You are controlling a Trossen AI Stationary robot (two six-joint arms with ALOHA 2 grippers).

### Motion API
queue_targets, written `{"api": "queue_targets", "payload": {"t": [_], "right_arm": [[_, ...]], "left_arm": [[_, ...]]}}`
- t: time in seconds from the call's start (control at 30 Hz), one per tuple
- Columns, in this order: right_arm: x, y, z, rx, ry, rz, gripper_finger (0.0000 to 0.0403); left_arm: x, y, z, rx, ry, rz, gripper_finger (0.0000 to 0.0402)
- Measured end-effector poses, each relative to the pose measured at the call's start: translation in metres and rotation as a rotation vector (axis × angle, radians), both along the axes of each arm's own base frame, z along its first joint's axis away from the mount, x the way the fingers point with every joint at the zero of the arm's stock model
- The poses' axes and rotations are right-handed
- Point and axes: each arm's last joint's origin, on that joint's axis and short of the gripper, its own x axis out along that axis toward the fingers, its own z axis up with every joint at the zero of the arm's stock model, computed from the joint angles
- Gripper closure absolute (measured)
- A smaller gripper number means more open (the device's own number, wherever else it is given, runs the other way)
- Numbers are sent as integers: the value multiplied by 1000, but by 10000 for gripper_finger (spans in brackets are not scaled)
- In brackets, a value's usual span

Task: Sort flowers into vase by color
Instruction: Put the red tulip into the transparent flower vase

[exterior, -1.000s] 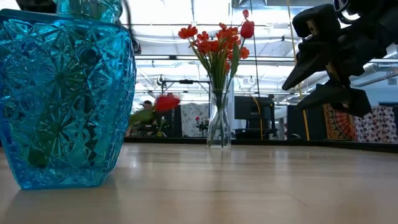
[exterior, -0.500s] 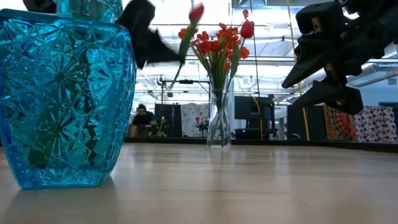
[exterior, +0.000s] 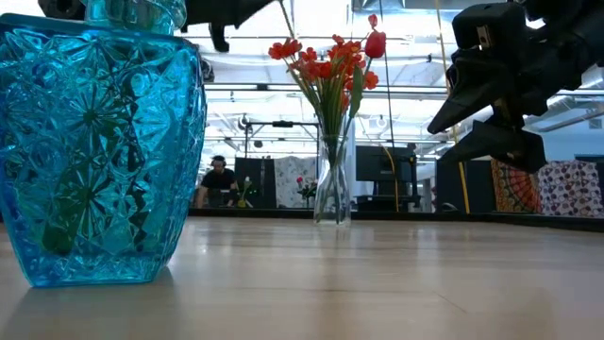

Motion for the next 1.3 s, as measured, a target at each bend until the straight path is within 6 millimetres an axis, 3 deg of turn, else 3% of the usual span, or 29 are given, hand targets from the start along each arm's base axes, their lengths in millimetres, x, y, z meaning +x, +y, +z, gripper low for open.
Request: {"api": "queue_targets", "payload": {"t": [0.17, 0.3, 0.77, 1.3], "right_arm": [[0, 0, 0, -15, 0, 6, 206], [1, 0, 1, -25, -14, 16, 206], [2, 1, 2, -18, -28, 18, 206], [2, 1, 2, -35, -28, 32, 206]], "left_arm": [[14, -9, 15, 165, -21, -77, 401], [31, -12, 18, 292, 42, -28, 401], [47, 14, 4, 309, 120, 89, 401], [48, 23, 2, 309, 125, 119, 401]]}}
